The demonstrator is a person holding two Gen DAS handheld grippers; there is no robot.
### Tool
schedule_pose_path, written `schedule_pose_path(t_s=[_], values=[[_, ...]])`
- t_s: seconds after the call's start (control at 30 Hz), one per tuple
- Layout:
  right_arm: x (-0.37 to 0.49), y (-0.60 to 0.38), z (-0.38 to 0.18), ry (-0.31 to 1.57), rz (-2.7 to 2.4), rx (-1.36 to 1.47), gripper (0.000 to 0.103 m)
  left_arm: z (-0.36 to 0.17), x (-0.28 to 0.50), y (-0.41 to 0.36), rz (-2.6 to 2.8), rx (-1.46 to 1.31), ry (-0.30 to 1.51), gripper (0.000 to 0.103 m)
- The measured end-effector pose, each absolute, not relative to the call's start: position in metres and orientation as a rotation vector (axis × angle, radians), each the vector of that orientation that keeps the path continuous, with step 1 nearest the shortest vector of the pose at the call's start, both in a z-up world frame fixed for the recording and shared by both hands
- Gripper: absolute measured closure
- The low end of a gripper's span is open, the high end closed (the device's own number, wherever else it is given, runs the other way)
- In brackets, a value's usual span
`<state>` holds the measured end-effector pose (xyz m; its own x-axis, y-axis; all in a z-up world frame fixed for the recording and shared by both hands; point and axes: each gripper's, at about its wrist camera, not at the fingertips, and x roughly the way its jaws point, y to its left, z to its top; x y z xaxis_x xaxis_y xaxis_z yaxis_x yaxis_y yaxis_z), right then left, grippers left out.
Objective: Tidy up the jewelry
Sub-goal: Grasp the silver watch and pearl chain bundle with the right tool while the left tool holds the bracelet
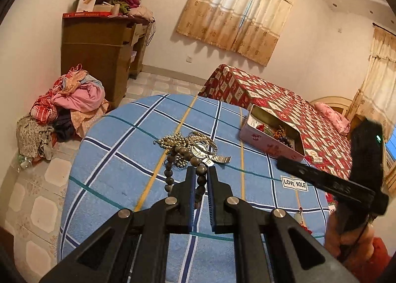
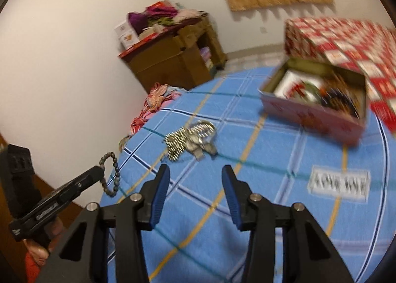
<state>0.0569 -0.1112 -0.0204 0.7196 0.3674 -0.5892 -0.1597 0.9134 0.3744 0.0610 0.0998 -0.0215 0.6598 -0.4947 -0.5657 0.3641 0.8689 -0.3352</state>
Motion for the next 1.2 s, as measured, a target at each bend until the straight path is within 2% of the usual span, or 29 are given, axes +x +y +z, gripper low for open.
schedule_pose_path(t_s=[0.2,0.47,0.73,0.77,0.8,0.83,1.0,1.2], values=[[0.114,-0.076,-0.035,0.768,0.371,0.171,0.076,-0.025,0.068,0.107,-0.486,-0.213,0.689,0.095],[0.166,-0.041,-0.076,0.884,0.381,-0.011,0.077,-0.028,0.082,0.117,-0.477,-0.223,0.677,0.095],[0.173,-0.036,-0.085,0.867,0.353,-0.168,0.077,-0.033,0.086,0.118,-0.476,-0.242,0.688,0.095],[0.174,-0.036,-0.085,0.872,0.359,-0.18,0.08,-0.033,0.086,0.118,-0.476,-0.244,0.689,0.095],[0.173,-0.036,-0.084,0.877,0.353,-0.192,0.088,-0.032,0.085,0.118,-0.475,-0.245,0.689,0.095],[0.173,-0.038,-0.082,0.891,0.342,-0.197,0.093,-0.031,0.083,0.118,-0.473,-0.247,0.687,0.095],[0.17,-0.061,-0.078,0.937,0.356,-0.028,0.094,-0.025,0.078,0.118,-0.465,-0.248,0.677,0.095],[0.141,-0.101,-0.053,0.893,0.43,0.322,0.094,-0.018,0.073,0.113,-0.472,-0.243,0.667,0.095]])
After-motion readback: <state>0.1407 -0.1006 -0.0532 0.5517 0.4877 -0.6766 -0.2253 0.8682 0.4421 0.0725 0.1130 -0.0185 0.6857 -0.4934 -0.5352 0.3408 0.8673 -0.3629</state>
